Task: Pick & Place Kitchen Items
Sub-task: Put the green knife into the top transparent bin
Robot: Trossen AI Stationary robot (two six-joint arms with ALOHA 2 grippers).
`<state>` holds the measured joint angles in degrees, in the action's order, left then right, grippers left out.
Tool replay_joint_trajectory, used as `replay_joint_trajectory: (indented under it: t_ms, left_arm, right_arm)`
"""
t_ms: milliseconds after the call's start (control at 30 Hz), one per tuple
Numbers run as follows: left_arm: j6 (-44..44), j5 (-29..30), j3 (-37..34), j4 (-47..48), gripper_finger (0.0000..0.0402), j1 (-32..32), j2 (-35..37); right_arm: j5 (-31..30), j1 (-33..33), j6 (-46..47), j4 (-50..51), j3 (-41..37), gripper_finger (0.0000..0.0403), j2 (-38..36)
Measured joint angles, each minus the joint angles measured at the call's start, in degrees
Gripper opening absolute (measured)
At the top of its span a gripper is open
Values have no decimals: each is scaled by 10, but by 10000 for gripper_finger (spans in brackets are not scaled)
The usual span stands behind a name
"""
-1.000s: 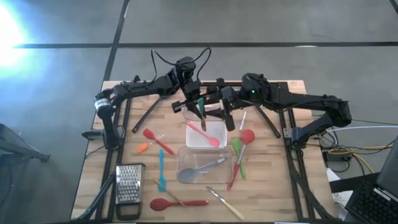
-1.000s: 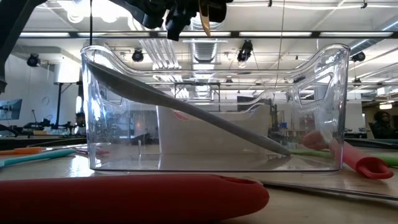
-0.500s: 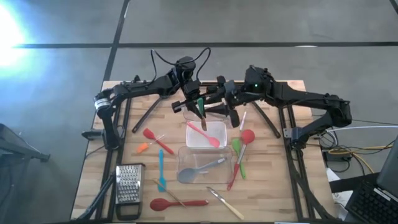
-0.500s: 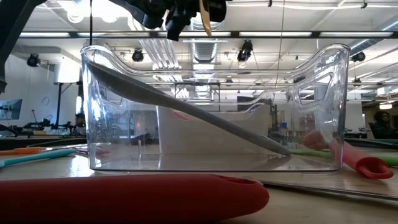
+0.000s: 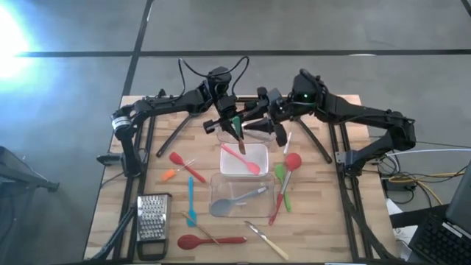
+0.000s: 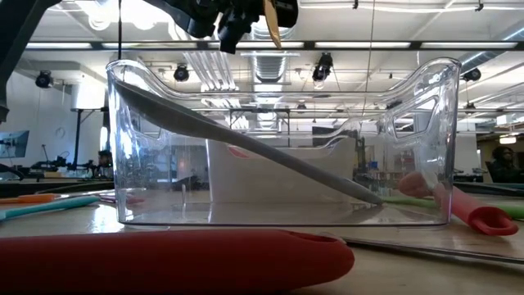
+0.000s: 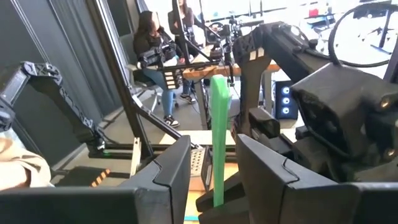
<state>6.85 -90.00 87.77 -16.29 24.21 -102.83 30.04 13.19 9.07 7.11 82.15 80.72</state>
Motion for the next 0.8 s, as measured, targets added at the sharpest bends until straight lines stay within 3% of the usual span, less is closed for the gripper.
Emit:
replay_joint_trajectory:
  t_ms: [233, 400, 633, 800]
  left_arm:
    - [-5, 0, 0, 0, 37, 3, 0]
    - [-1, 8, 0, -1, 37, 13, 0]
    - [15, 18, 0, -2, 37, 18, -2]
    - [25, 18, -1, 10, 37, 26, -2]
  right_arm:
    - [47, -1, 17, 78, 53, 114, 0]
    - [47, -15, 32, 90, 64, 118, 0]
    - [-32, -25, 64, 61, 57, 132, 21]
    - [-50, -33, 85, 43, 67, 149, 49]
